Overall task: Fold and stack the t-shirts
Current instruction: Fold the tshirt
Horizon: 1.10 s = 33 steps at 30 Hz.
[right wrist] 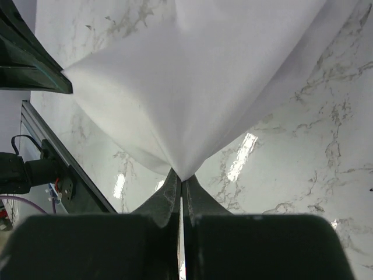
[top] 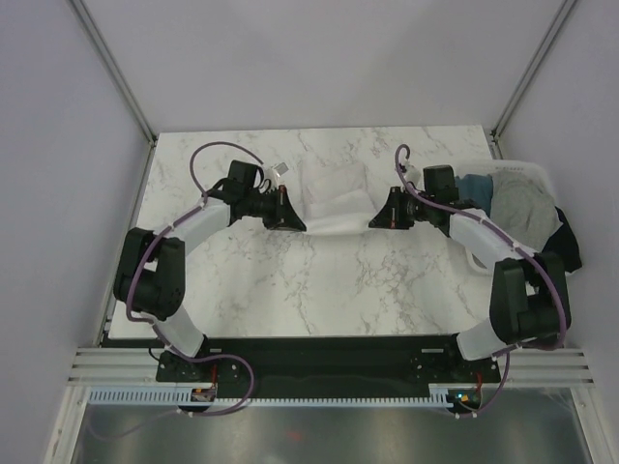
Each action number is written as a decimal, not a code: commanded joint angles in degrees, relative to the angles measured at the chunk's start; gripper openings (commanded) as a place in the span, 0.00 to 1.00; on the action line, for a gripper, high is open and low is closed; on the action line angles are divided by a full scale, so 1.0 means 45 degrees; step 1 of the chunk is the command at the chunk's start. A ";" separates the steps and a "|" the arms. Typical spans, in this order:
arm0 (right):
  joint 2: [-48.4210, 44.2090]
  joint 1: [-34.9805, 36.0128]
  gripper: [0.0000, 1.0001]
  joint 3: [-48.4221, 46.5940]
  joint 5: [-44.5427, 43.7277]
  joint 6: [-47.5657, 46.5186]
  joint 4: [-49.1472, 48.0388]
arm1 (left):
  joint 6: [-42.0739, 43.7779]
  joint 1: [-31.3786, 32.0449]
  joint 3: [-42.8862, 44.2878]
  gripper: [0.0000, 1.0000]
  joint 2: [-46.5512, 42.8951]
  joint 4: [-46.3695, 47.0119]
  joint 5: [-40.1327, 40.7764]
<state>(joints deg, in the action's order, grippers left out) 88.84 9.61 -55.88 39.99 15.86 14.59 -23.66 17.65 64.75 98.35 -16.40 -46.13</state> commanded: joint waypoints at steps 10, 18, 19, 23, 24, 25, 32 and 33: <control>-0.2593 0.0268 0.00 0.0171 0.0197 0.0092 0.0605 | 0.0062 0.1019 0.0317 0.02 -0.2402 -0.0162 0.1168; -0.0314 0.0268 0.00 -0.0979 -0.0038 -0.0633 0.0606 | 0.0160 0.0708 0.1527 0.02 -0.0665 -0.0222 0.1267; -0.0076 0.0268 0.00 -0.1194 -0.0058 -0.0672 0.0586 | 0.0160 0.0649 0.1645 0.02 -0.0238 -0.0222 0.1267; 0.1076 0.0268 0.00 -0.2578 -0.0466 -0.0984 0.0333 | 0.0547 0.0356 0.2445 0.02 0.0934 -0.0649 0.1498; 0.1446 0.0248 0.00 -0.2815 -0.0603 -0.1120 0.0255 | 0.0628 0.0220 0.2833 0.02 0.1151 -0.0632 0.1501; 0.1643 0.0267 0.00 -0.3049 -0.0682 -0.1160 0.0080 | 0.0648 0.0141 0.3069 0.02 0.1405 -0.0651 0.1540; 0.3944 0.0170 0.00 -0.5391 -0.1034 -0.1083 -0.0682 | 0.0649 -0.0367 0.5998 0.02 0.3786 -0.1022 0.1598; 0.4259 0.0151 0.00 -0.5647 -0.1092 -0.1063 -0.0800 | 0.0648 -0.0425 0.6852 0.02 0.4389 -0.1158 0.1657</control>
<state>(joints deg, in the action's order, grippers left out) 104.57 10.61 -76.84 36.49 12.10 15.11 -22.81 16.47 88.05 114.61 -21.30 -39.29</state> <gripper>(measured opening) 0.010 0.026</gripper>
